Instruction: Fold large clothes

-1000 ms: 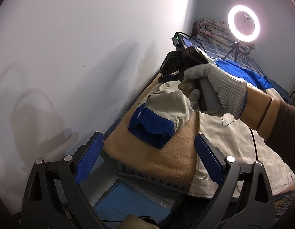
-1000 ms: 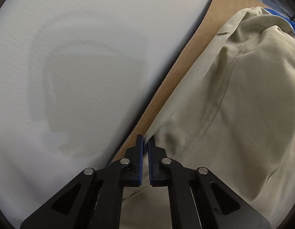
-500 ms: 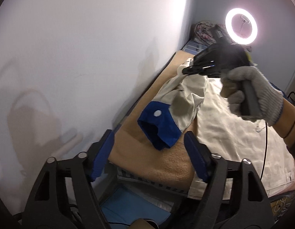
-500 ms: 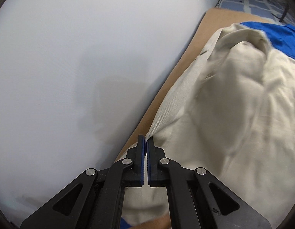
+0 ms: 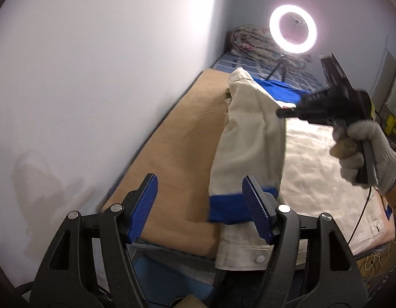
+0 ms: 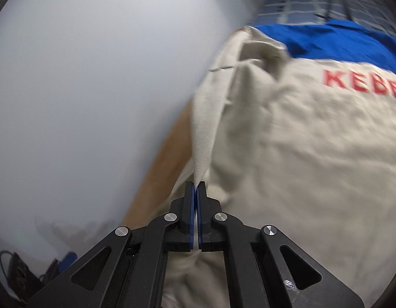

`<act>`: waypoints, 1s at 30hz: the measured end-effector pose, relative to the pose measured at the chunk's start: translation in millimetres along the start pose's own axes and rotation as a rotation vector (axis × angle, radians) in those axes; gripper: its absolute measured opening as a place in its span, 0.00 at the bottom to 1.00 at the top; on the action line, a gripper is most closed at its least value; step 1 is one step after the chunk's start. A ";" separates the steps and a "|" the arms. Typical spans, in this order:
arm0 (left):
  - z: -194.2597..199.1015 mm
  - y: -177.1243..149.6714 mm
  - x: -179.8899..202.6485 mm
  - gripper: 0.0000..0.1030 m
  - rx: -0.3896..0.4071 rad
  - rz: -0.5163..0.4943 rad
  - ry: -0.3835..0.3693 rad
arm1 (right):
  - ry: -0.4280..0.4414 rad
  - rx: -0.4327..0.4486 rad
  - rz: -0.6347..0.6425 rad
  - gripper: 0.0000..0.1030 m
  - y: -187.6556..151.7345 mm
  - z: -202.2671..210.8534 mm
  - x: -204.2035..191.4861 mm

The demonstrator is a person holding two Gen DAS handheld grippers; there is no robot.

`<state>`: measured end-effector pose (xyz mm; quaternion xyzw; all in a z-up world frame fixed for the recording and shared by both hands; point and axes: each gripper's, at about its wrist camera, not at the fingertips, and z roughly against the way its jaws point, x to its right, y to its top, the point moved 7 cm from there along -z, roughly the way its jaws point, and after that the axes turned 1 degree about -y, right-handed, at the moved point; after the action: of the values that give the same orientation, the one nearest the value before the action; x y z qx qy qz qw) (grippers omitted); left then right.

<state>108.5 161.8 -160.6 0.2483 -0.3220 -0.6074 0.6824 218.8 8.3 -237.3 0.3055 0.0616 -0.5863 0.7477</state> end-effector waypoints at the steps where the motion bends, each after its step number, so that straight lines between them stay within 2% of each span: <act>1: -0.3 0.0 1.6 0.69 -0.001 -0.003 -0.007 | -0.009 0.006 -0.021 0.01 -1.3 7.2 11.9; 3: -2.7 -0.1 7.4 0.69 -0.008 -0.003 -0.026 | -0.024 0.010 -0.067 0.01 -9.7 17.4 32.2; 4: -5.5 -0.6 10.9 0.69 -0.018 -0.003 -0.041 | -0.031 0.008 -0.083 0.01 -18.8 15.0 27.9; 8: -23.5 -7.5 24.8 0.69 -0.085 0.011 -0.107 | -0.064 -0.001 -0.131 0.01 -39.6 22.9 56.7; 13: -61.6 -20.4 29.5 0.69 -0.192 0.054 -0.170 | -0.031 0.003 -0.179 0.03 -67.9 24.7 78.7; 17: -98.0 -26.3 26.2 0.69 -0.282 0.120 -0.201 | -0.007 0.008 -0.175 0.07 -79.5 20.9 79.6; 19: -113.7 -29.0 30.4 0.69 -0.306 0.150 -0.209 | -0.007 -0.005 -0.161 0.28 -84.3 14.1 80.1; 20: -120.1 -29.8 29.1 0.69 -0.315 0.163 -0.213 | -0.011 -0.004 -0.158 0.50 -85.9 10.3 81.2; 21: -122.4 -33.4 28.7 0.69 -0.320 0.175 -0.220 | -0.012 0.002 -0.154 0.57 -81.4 -3.7 89.9; 22: -125.9 -35.5 29.7 0.68 -0.325 0.186 -0.229 | -0.004 0.006 -0.148 0.57 -83.2 -6.7 88.0; 25: -137.4 -44.1 34.9 0.47 -0.352 0.191 -0.244 | 0.040 0.000 -0.148 0.57 -86.1 -19.0 80.3; 27: -139.7 -46.5 37.2 0.23 -0.361 0.201 -0.262 | 0.056 -0.002 -0.152 0.54 -85.7 -30.2 76.2; 28: -139.9 -47.1 37.7 0.17 -0.362 0.206 -0.269 | 0.069 -0.005 -0.152 0.50 -85.6 -34.1 74.3; 30: -134.9 -46.0 38.1 0.06 -0.347 0.210 -0.282 | 0.104 -0.039 -0.144 0.04 -86.0 -44.9 62.6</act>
<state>179.8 110.7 -279.2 0.0053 -0.3289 -0.6080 0.7226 171.3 -31.3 -334.7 0.3157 0.1336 -0.6207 0.7052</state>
